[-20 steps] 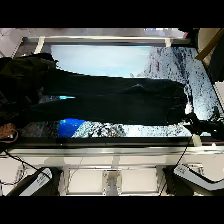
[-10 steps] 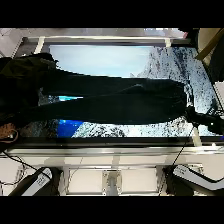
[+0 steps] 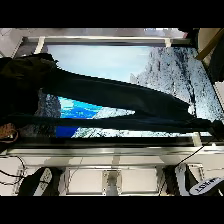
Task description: Fold the clothes and pants, and hang the long-sleeved shirts on hangers.
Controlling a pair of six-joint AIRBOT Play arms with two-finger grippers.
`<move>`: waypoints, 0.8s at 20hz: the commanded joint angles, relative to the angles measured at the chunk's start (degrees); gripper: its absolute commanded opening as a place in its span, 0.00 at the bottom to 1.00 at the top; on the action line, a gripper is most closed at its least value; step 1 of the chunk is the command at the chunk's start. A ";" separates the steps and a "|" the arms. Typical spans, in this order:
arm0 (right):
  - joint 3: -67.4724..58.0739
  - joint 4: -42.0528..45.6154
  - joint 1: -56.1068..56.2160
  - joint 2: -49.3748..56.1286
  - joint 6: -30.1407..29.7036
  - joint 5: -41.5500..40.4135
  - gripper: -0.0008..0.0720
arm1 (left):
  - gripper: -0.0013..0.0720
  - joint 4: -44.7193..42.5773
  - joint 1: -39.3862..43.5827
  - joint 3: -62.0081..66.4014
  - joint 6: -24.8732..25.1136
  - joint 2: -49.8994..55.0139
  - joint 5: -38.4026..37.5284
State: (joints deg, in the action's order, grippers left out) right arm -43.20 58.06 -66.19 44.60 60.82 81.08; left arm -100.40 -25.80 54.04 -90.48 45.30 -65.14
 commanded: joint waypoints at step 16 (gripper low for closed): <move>-10.54 -0.37 30.71 29.81 22.71 -38.60 0.06 | 0.04 -16.68 22.60 64.17 -3.41 70.03 10.47</move>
State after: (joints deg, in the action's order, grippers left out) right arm -53.63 58.65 -40.03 68.29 81.43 54.22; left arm -114.06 -5.78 111.53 -93.10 106.45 -57.30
